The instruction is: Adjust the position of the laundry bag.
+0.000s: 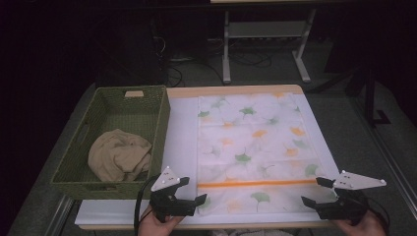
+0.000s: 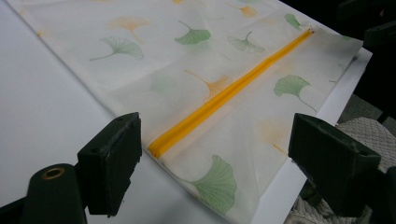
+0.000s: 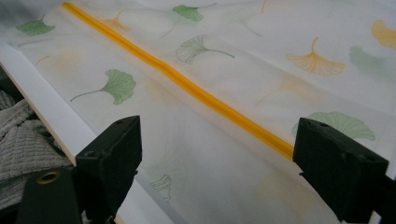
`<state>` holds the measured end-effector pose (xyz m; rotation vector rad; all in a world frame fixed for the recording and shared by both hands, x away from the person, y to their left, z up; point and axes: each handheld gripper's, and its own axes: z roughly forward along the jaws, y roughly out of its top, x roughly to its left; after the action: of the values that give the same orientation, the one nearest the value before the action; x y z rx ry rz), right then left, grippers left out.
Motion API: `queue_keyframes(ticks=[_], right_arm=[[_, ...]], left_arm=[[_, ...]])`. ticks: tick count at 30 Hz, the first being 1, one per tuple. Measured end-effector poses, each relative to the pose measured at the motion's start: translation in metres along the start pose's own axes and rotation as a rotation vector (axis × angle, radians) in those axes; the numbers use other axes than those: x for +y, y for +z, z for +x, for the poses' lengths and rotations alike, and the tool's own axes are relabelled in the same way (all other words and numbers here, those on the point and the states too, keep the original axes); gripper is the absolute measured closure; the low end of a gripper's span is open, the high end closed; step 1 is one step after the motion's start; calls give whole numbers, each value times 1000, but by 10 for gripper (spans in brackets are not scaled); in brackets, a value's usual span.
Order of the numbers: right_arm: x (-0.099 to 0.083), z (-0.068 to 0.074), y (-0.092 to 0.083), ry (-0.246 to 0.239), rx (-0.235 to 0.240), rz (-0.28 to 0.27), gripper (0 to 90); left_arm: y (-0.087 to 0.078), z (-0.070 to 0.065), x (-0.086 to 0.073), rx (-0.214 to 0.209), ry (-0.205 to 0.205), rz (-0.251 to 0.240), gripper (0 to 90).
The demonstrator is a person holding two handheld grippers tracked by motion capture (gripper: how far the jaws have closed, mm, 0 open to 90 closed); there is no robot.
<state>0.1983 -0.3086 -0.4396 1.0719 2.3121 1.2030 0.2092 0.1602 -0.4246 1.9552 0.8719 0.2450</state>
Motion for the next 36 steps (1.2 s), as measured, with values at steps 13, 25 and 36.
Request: queue_keyframes(ticks=[13, 25, 36], right_arm=[[10, -18, -7, 45, -10, 19, 209], [23, -33, -8, 66, -25, 28, 221], [31, -45, -3, 107, -22, 53, 236]], left_arm=[[25, -16, 14, 2, 36, 56, 176], [48, -27, 31, -28, 61, 74, 176], [61, -35, 41, -43, 48, 83, 176]])
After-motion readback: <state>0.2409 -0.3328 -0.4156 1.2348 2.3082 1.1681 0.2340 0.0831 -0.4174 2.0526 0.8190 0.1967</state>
